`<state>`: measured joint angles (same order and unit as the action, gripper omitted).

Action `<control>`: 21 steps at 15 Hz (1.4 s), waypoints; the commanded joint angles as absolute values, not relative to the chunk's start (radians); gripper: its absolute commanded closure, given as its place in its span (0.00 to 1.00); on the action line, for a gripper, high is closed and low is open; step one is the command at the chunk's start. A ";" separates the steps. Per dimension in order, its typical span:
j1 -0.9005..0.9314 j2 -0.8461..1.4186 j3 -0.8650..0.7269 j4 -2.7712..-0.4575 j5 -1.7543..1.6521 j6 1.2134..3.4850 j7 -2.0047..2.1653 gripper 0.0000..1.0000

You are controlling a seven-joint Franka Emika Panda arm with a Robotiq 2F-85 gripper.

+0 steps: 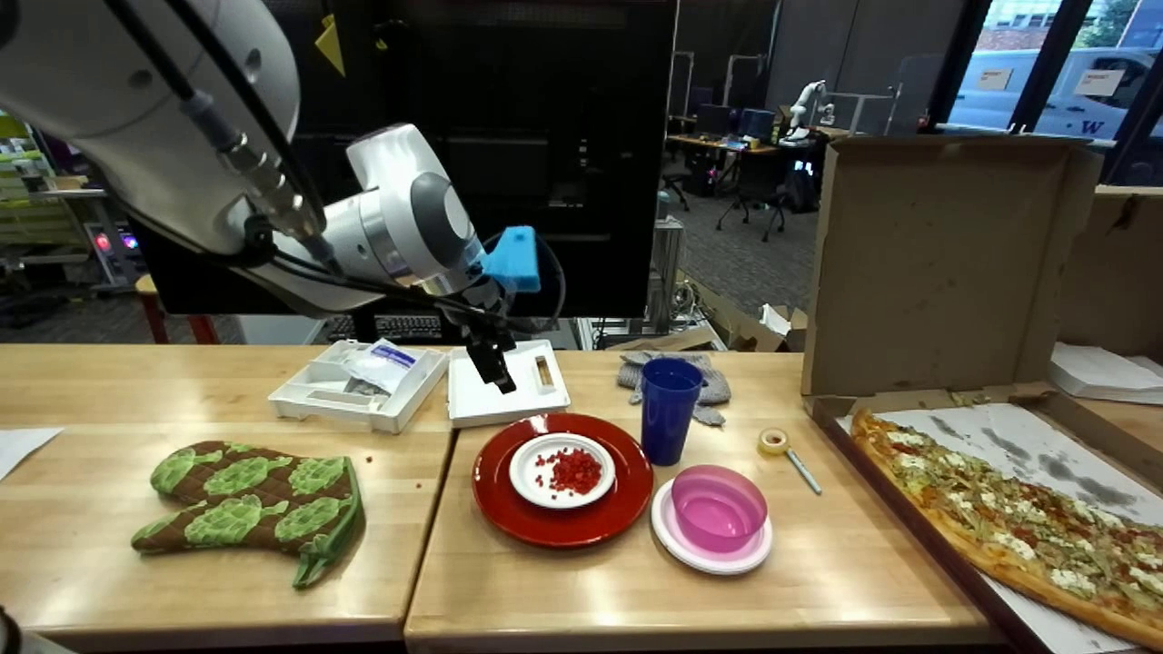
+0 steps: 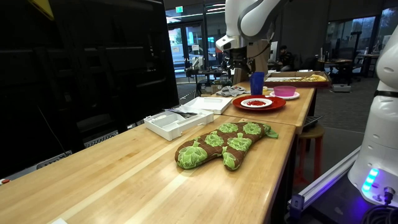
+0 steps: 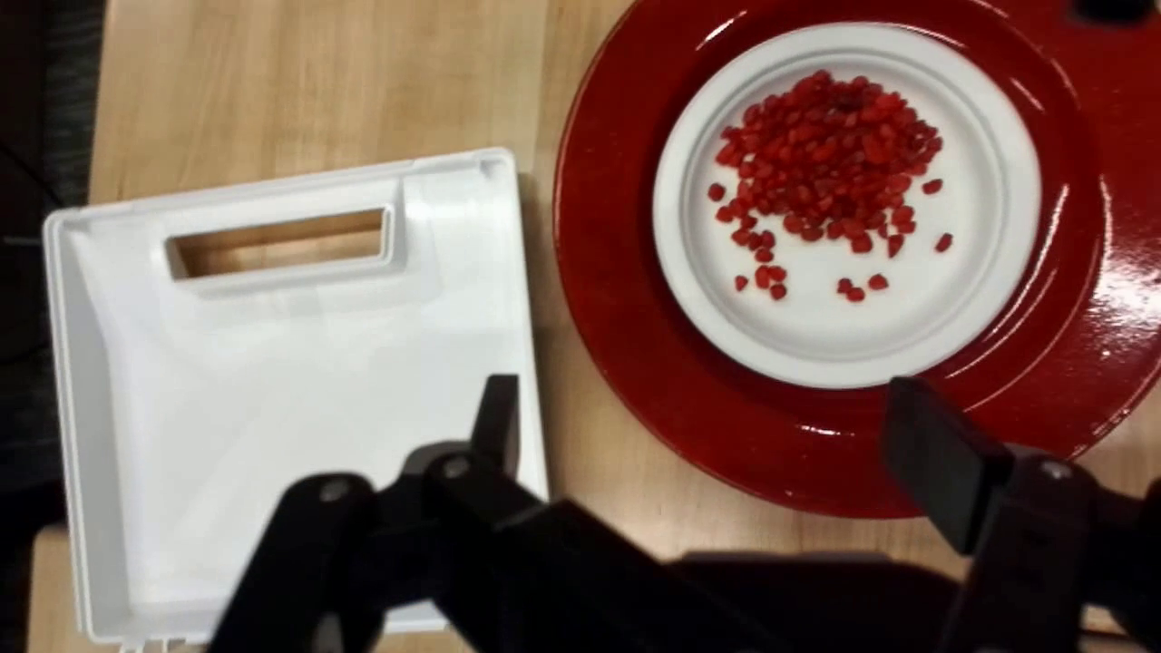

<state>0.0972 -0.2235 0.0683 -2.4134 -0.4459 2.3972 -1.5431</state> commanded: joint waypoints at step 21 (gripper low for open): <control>-0.004 -0.363 -0.159 -2.410 -0.174 2.253 -1.126 0.00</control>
<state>0.0052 -0.3605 -0.1379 -2.4273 -0.2082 2.2387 -1.1202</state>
